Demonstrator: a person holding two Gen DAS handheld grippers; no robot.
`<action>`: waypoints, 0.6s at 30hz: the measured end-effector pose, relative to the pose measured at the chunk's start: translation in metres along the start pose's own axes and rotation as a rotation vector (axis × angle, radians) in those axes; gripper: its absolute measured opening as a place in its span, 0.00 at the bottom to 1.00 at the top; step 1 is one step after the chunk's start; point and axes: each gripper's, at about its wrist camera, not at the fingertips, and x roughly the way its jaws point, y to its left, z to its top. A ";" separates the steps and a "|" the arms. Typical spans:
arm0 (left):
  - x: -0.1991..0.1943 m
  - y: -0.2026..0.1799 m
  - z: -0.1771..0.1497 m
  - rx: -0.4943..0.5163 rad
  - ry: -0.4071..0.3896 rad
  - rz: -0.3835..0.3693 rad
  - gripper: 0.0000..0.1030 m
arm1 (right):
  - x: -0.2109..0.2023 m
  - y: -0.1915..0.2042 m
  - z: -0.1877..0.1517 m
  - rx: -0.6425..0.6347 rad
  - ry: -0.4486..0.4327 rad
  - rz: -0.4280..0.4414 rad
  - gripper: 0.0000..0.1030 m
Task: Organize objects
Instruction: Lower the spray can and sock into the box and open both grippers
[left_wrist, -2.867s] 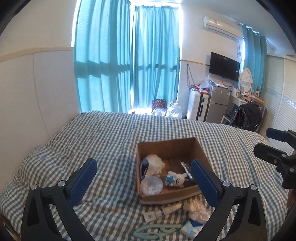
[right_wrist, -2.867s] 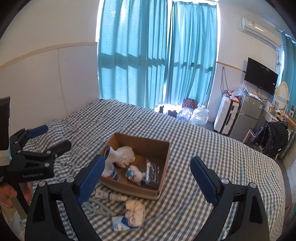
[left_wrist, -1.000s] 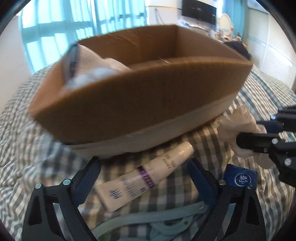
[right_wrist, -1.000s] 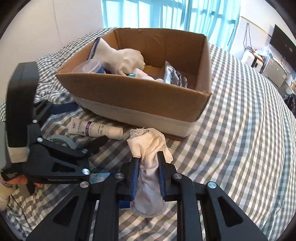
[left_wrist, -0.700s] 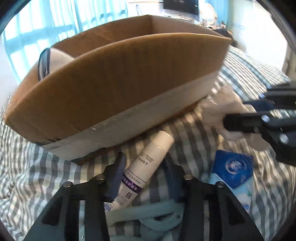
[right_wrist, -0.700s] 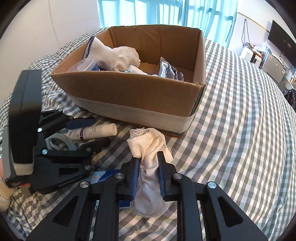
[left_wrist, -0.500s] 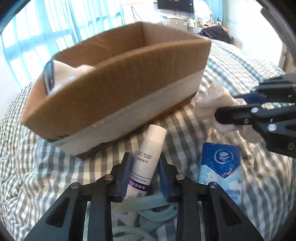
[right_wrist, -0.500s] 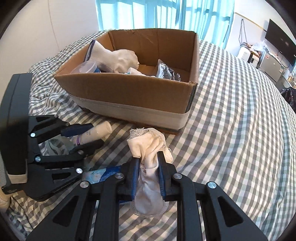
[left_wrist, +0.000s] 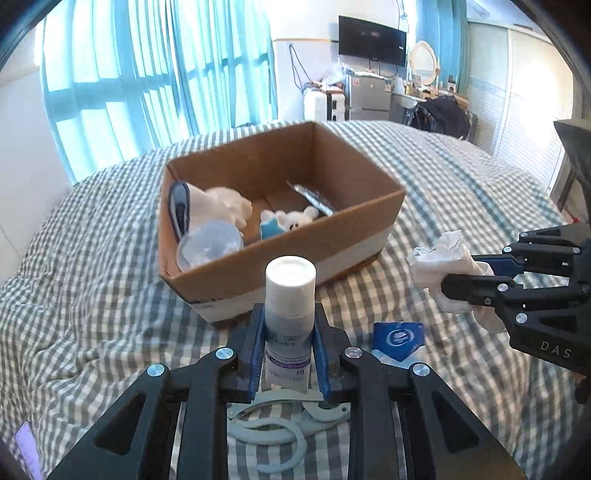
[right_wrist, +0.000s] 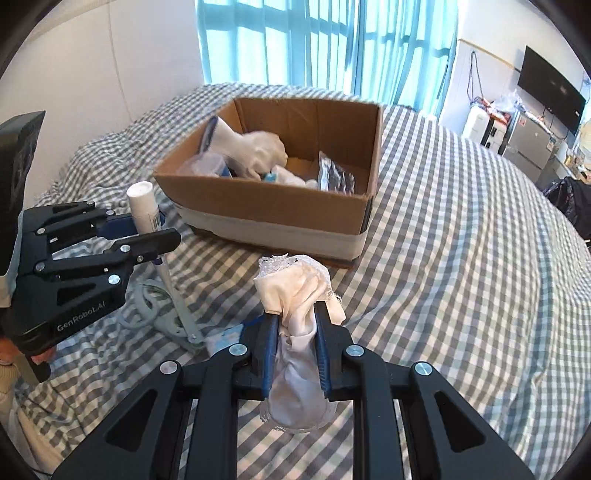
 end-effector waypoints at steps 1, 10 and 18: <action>-0.005 0.001 0.002 -0.002 -0.010 0.003 0.23 | -0.005 0.002 0.001 -0.003 -0.008 -0.004 0.17; -0.057 -0.004 0.014 -0.030 -0.066 0.006 0.23 | -0.063 0.019 0.011 -0.045 -0.102 -0.029 0.17; -0.092 0.004 0.033 -0.059 -0.118 0.007 0.23 | -0.112 0.032 0.037 -0.077 -0.198 -0.016 0.17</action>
